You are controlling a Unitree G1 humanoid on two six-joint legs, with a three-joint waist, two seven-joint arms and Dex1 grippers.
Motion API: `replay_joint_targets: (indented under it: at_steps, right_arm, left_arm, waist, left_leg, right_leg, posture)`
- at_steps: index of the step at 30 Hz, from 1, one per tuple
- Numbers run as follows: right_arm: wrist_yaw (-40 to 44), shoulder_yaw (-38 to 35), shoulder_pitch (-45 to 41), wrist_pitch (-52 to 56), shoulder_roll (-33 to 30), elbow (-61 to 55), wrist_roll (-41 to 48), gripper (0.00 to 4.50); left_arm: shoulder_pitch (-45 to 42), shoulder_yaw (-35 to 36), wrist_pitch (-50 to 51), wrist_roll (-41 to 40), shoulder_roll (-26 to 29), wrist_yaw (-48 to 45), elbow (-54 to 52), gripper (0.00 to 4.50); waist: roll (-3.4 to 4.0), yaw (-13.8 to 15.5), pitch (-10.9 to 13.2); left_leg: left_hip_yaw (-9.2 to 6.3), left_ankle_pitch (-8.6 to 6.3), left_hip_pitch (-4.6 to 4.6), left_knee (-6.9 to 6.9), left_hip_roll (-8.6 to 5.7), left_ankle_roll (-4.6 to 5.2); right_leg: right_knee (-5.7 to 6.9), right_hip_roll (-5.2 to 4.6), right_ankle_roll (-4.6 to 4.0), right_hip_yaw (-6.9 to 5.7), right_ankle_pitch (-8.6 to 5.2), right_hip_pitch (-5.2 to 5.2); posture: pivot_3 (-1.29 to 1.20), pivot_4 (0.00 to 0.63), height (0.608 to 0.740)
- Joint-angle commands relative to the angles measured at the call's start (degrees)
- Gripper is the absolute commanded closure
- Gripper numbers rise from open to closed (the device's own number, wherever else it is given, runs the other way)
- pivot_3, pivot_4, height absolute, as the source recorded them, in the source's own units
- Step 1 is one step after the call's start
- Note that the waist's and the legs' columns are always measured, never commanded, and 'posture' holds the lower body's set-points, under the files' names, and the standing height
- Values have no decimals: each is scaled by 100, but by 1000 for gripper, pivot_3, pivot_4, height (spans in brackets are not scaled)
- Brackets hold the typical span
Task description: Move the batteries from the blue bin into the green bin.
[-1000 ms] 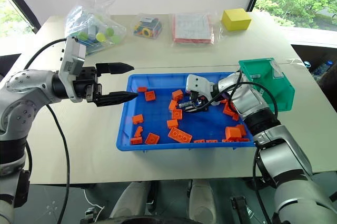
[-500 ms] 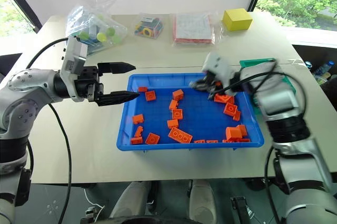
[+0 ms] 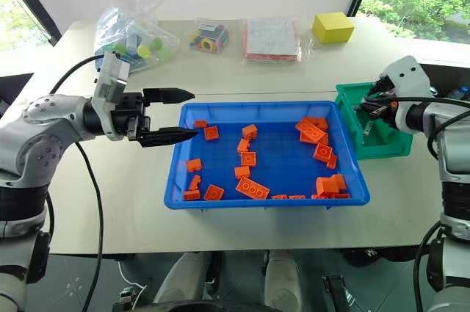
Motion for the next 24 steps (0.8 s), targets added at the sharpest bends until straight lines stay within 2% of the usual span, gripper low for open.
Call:
replay_joint_targets:
  at_steps: [1,8,12,16,19,24]
  right_arm:
    - [-137,-350,146,-311,-14,-223,120,1591]
    - [903,-1481,1330,-637,-495,-822,979,1591]
    - [2237,-2832,2597,-613,-895,-1167,1638,1591]
    - [3107,-3764,3463,-520,-965,-1330,2120,1591]
    - [3249,-4061,3796,-476,-848,-1375,2340,1591]
    - [3095,-4039,4147,-591,-668,-1551,2423,1591]
  left_arm:
    - [-149,56,-116,22,2,-54,0,0]
    - [129,223,-90,56,204,-83,7,0]
    - [426,496,-96,48,509,-158,98,0]
    - [546,558,-154,86,690,-331,247,0]
    - [646,573,-163,119,793,-435,279,0]
    - [813,610,-188,123,872,-483,231,0]
  waist:
    - [0,16,0]
    - [0,35,0]
    - [1,32,1]
    - [3,22,-2]
    - [2,24,-2]
    - [2,35,-2]
  left_leg:
    - [0,0,0,0,0,0]
    - [-1,-4,-3,0,-2,7]
    - [-2,-6,-2,0,2,10]
    - [1,-6,8,3,6,10]
    - [0,-6,8,3,10,10]
    - [-2,-7,5,2,9,10]
  right_leg:
    - [0,0,0,0,0,0]
    - [-6,-1,1,-1,0,5]
    - [-7,1,1,-1,-1,6]
    - [-12,2,2,-2,-1,15]
    - [-14,3,2,-2,-2,16]
    - [-16,0,-4,-2,1,14]
  posture:
    - [0,150,692]
    - [0,150,692]
    - [0,150,692]
    - [0,150,692]
    - [0,150,692]
    - [0,150,692]
